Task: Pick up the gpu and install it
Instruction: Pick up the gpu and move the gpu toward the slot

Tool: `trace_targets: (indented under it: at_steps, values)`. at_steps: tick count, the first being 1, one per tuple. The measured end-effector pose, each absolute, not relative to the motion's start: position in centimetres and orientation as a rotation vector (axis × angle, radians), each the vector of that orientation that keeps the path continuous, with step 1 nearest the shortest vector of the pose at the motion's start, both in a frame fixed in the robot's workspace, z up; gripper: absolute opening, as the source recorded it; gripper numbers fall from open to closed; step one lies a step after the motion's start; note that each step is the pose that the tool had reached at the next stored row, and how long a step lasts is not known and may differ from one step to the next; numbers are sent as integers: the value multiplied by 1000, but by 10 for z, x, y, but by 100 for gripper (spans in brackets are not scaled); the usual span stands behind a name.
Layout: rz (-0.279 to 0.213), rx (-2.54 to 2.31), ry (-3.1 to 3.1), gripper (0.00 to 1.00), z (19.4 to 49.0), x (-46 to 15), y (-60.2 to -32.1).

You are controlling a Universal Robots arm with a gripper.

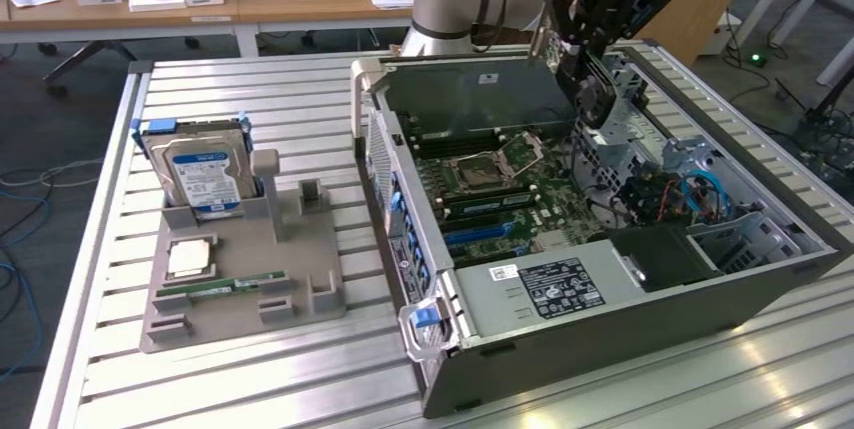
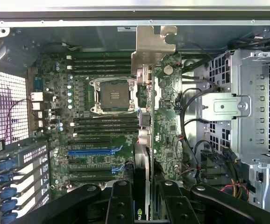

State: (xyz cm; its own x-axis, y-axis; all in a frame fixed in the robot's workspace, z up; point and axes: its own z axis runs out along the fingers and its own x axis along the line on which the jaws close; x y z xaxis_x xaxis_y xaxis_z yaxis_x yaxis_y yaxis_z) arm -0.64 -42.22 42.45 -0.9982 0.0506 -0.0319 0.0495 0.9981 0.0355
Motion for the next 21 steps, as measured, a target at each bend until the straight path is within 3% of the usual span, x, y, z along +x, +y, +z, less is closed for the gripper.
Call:
trace_targets:
  at_steps: [21]
  values:
    - [53, 79, 3142, 26, 422, 36, -422]
